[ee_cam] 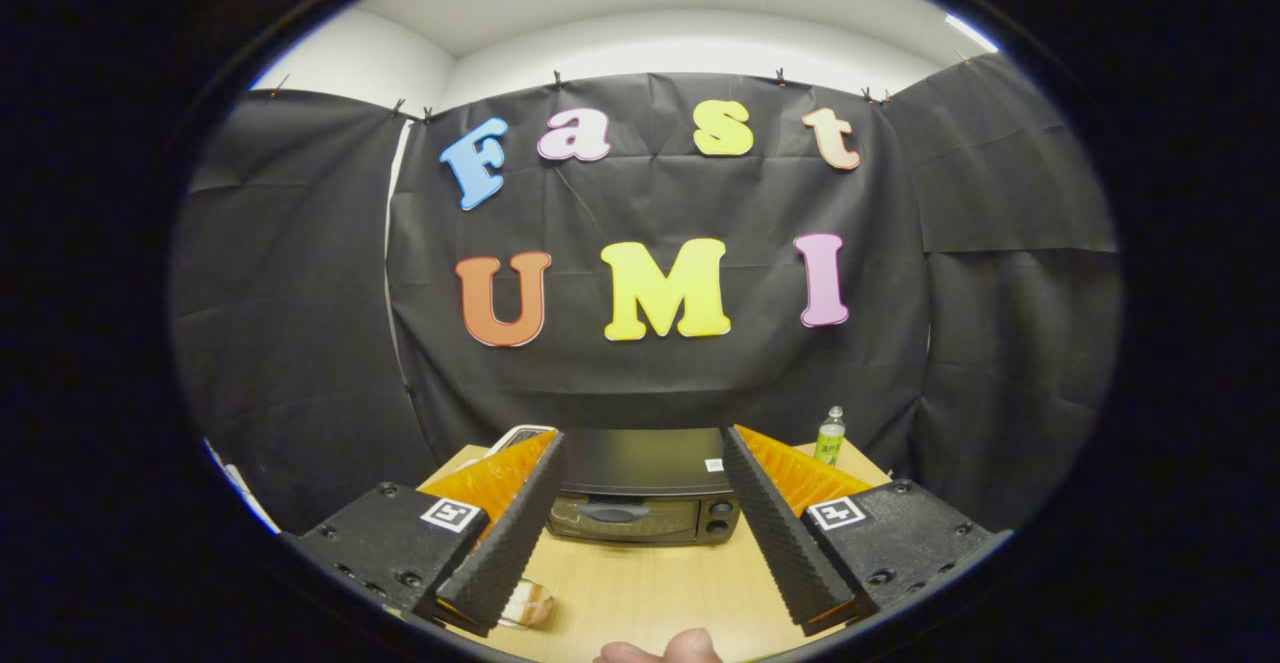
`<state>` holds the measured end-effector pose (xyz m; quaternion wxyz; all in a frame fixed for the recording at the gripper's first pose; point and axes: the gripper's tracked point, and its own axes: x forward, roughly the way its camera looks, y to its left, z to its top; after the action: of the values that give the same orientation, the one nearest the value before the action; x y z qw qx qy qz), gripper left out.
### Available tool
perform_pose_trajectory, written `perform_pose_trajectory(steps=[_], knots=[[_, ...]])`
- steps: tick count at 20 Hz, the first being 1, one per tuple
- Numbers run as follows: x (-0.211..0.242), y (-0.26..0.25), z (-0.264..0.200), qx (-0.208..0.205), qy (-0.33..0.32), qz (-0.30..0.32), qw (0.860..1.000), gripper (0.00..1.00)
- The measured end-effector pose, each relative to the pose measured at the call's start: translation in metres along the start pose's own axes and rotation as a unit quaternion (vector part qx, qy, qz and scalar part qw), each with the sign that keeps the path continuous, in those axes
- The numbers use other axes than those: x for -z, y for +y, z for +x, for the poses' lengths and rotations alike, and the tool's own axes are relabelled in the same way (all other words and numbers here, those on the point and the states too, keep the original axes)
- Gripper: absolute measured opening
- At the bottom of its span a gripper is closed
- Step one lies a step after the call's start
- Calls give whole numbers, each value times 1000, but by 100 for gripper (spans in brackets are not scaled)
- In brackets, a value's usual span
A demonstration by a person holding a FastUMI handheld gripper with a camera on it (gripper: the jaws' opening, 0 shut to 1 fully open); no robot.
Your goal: Open the toaster oven, put the food inside, and close the toaster oven door.
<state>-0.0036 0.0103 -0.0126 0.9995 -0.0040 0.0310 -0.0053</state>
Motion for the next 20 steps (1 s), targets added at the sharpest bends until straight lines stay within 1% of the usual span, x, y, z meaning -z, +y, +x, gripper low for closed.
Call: perform_pose_trajectory(steps=[4, 8, 13, 15, 18, 20], knots=[[13, -1, 9, 3, 19, -3, 1000, 100], [37, -4, 38, 6, 55, 17, 998, 100], [86, -3, 98, -2, 118, 29, 993, 100], [109, -2, 124, -5, 143, 23, 989, 100], [141, 3, 163, -4, 177, 31, 984, 100], [164, 10, 189, -5, 197, 20, 980, 100]])
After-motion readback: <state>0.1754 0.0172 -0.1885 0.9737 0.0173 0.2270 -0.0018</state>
